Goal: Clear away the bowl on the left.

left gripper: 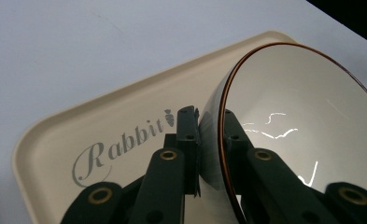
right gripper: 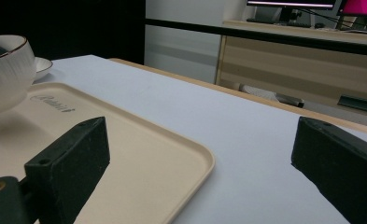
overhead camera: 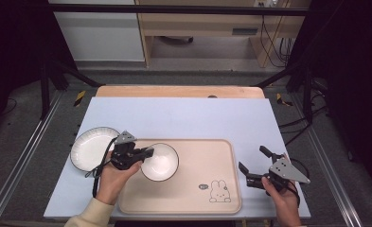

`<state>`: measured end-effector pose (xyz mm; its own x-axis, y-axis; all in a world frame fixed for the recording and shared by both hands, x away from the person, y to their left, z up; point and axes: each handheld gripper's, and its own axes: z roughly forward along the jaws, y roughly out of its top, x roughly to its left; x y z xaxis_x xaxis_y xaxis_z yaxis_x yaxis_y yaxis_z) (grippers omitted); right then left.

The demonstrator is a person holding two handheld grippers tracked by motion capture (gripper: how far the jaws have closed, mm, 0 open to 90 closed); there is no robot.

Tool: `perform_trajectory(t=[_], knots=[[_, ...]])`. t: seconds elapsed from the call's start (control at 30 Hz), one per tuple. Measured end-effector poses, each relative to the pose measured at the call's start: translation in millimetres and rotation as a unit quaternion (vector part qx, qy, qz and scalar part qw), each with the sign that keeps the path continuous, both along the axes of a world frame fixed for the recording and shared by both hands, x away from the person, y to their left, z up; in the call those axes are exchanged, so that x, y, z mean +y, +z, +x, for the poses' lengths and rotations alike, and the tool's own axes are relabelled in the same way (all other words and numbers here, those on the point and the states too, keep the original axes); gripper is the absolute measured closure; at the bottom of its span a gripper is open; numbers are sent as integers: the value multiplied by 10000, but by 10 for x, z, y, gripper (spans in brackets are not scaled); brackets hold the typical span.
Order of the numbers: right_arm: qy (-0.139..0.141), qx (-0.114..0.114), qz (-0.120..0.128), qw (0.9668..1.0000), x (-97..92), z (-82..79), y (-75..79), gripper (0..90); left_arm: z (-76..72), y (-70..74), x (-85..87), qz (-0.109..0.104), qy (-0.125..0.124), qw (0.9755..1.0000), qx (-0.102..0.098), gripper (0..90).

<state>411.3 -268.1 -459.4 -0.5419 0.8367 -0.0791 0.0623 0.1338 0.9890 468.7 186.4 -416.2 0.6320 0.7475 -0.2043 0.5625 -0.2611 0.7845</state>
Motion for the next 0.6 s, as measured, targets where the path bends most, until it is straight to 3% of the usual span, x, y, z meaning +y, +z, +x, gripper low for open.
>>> perform_trajectory(t=[0.2, 0.6], knots=[[42, -48, 40, 10000, -6, -7, 7, 45, 4, -24, -41, -50, -54, 10000, 60, 815], [48, -221, -60, 9997, -20, -10, 18, 42, 149, -158, -159, -384, -161, 9979, 495, 814]])
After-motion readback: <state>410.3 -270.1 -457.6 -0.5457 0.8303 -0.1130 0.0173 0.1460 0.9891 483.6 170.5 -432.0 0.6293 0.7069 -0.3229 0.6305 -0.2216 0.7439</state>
